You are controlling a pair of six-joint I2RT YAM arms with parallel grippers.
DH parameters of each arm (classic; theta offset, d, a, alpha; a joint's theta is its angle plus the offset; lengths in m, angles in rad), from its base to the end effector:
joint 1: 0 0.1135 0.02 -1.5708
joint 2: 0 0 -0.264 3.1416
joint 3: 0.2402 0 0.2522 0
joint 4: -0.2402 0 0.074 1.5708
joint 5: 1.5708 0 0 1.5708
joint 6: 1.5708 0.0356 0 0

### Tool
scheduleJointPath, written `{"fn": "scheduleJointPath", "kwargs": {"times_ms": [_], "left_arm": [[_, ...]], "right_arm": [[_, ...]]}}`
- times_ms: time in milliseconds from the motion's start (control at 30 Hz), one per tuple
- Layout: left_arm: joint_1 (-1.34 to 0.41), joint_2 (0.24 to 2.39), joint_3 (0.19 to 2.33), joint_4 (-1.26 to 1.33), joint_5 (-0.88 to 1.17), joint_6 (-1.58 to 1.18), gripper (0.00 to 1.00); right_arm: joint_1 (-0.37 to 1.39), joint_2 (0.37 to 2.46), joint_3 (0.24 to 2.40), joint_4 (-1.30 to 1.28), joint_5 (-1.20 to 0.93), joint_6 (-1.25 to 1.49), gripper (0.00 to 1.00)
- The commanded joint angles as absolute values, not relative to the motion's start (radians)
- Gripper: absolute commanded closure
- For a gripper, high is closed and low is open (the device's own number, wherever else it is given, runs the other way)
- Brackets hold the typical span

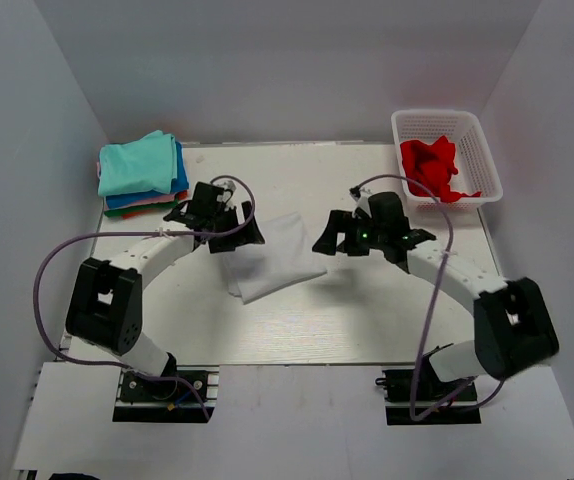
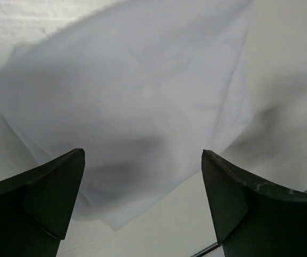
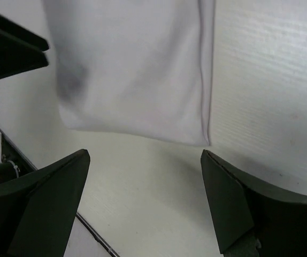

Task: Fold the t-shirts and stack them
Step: Fold the long partially folded tshirt into a neat square

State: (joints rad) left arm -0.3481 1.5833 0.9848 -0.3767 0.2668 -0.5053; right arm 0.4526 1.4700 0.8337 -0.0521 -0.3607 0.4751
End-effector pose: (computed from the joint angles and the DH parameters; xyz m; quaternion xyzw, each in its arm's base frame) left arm 0.2979 -0.1181 0.1994 -0.0355 0.9476 -0.2361 0.2121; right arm 0.2724 0.1464 0.2107 -0.0666 0.8904 0.3330 0.3031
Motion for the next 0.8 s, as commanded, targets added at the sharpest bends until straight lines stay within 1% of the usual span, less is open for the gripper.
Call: {"fn": "scheduleJointPath", "kwargs": {"times_ms": [0, 100, 133, 167, 233, 267, 300, 333, 367, 433, 467, 600, 667, 767], "left_arm": [[-0.351, 1.508, 1.072, -0.429, 0.170, -0.512, 0.00], [-0.351, 1.508, 1.081, -0.416, 0.186, -0.540, 0.00], [-0.351, 1.508, 1.092, -0.407, 0.169, -0.549, 0.00], [-0.351, 1.517, 1.092, -0.417, 0.114, -0.590, 0.00], [-0.337, 1.526, 1.092, -0.417, 0.084, -0.624, 0.00], [-0.328, 1.526, 1.075, -0.398, 0.065, -0.650, 0.00], [-0.328, 1.548, 1.066, -0.379, 0.052, -0.650, 0.00], [-0.328, 1.560, 1.066, -0.379, 0.035, -0.650, 0.00], [-0.328, 1.574, 1.054, -0.355, 0.025, -0.664, 0.00], [-0.328, 1.633, 1.045, -0.331, 0.008, -0.673, 0.00], [-0.328, 1.660, 1.045, -0.318, 0.008, -0.686, 0.00], [-0.310, 1.793, 1.080, -0.345, 0.054, -0.686, 0.00], [-0.301, 1.822, 1.080, -0.356, 0.054, -0.698, 0.00], [-0.290, 1.833, 1.039, -0.359, 0.044, -0.707, 0.00]], "right_arm": [[0.471, 1.338, 0.856, -0.055, -0.348, 0.397, 0.10], [0.517, 1.315, 0.885, -0.012, -0.446, 0.344, 0.10], [0.528, 1.325, 0.894, 0.036, -0.469, 0.316, 0.10], [0.563, 1.347, 0.899, 0.047, -0.506, 0.321, 0.10], [0.589, 1.406, 0.940, 0.116, -0.561, 0.333, 0.10], [0.630, 1.480, 0.952, 0.132, -0.575, 0.340, 0.10], [0.649, 1.509, 0.974, 0.179, -0.631, 0.339, 0.10], [0.672, 1.537, 0.989, 0.195, -0.638, 0.342, 0.10], [0.687, 1.614, 1.011, 0.201, -0.635, 0.344, 0.10], [0.728, 1.666, 1.045, 0.236, -0.612, 0.342, 0.10], [0.747, 1.754, 1.092, 0.230, -0.609, 0.338, 0.10], [0.765, 1.908, 1.102, 0.239, -0.650, 0.382, 0.10], [0.762, 1.943, 1.079, 0.242, -0.650, 0.413, 0.10], [0.758, 1.931, 0.994, 0.236, -0.568, 0.400, 0.10]]}}
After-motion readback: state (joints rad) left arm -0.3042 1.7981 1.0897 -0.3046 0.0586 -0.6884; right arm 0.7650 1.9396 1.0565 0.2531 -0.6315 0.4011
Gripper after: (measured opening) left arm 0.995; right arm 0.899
